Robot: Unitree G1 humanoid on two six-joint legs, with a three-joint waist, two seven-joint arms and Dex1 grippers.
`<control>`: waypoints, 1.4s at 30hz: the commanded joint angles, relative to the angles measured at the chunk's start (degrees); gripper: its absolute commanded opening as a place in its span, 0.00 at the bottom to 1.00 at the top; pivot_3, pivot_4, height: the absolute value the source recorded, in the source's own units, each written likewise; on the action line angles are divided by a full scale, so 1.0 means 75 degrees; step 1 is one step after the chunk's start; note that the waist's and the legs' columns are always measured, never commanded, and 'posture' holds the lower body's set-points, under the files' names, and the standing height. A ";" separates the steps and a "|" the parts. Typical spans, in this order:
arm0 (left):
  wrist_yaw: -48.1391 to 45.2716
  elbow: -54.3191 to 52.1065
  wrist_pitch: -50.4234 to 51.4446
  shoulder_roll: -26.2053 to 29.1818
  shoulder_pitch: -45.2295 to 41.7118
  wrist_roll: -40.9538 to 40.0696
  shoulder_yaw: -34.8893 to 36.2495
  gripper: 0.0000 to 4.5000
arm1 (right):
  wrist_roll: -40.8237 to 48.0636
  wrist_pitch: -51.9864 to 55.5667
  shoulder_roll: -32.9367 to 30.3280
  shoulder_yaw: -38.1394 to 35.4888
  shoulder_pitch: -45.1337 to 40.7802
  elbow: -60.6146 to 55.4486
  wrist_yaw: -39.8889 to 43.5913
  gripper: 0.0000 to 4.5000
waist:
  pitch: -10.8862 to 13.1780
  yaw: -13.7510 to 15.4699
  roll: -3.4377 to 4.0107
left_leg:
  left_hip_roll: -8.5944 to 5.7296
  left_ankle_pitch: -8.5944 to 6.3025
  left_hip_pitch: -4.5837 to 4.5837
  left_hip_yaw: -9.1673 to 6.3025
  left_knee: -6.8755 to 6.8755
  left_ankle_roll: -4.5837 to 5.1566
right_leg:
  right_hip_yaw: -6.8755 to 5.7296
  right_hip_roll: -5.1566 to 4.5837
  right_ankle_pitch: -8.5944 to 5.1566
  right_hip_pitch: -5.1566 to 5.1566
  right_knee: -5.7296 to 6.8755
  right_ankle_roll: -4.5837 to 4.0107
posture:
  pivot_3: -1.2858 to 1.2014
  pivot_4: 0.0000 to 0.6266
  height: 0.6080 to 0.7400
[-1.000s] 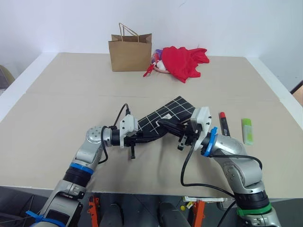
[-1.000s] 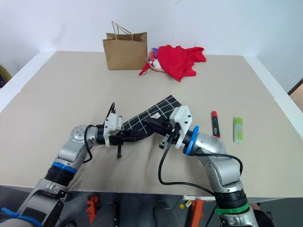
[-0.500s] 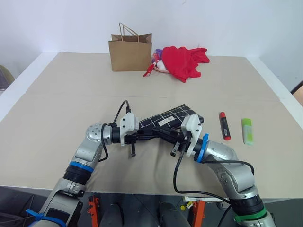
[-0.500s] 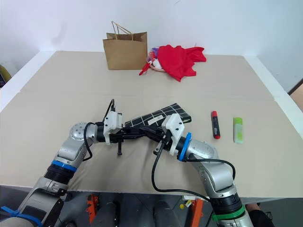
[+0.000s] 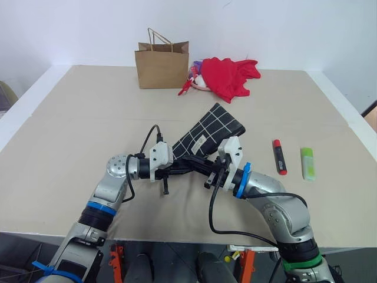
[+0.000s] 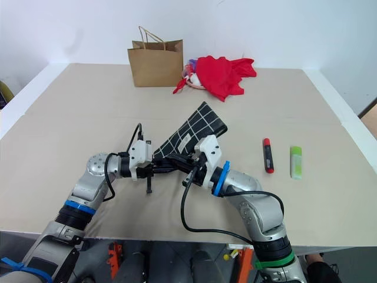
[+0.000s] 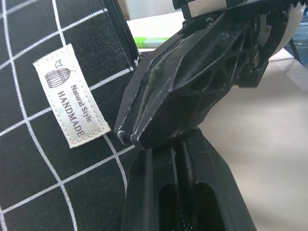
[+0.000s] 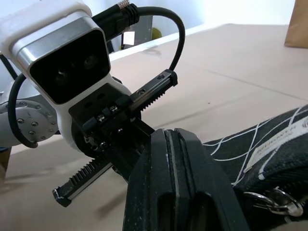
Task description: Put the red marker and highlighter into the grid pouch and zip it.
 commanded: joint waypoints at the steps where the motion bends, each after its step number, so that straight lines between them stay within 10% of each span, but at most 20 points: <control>1: 0.0100 -0.0371 -0.0259 -0.0187 -0.0279 -0.0198 0.0093 0.00 | 0.0051 0.0053 -0.0065 0.0214 -0.0118 0.0074 0.0187 0.01 | 0.0000 0.0000 0.0000 | 0.0000 0.0000 0.0000 0.0000 0.0000 0.0000 | 0.0000 0.0000 0.0000 -0.0001 0.0000 0.0000 | 0.52 0.24 1.00; 42: -0.0095 -0.0858 -0.0515 0.0060 0.0110 -0.0175 -0.0013 0.00 | 0.0712 0.0884 -0.0324 -0.0199 -0.0122 -0.0679 -0.0061 0.01 | 0.0001 0.0000 -0.0002 | 0.0000 0.0000 -0.0007 0.0000 -0.0002 0.0000 | 0.0000 -0.0001 -0.0001 -0.0008 0.0000 0.0000 | 0.52 0.24 1.00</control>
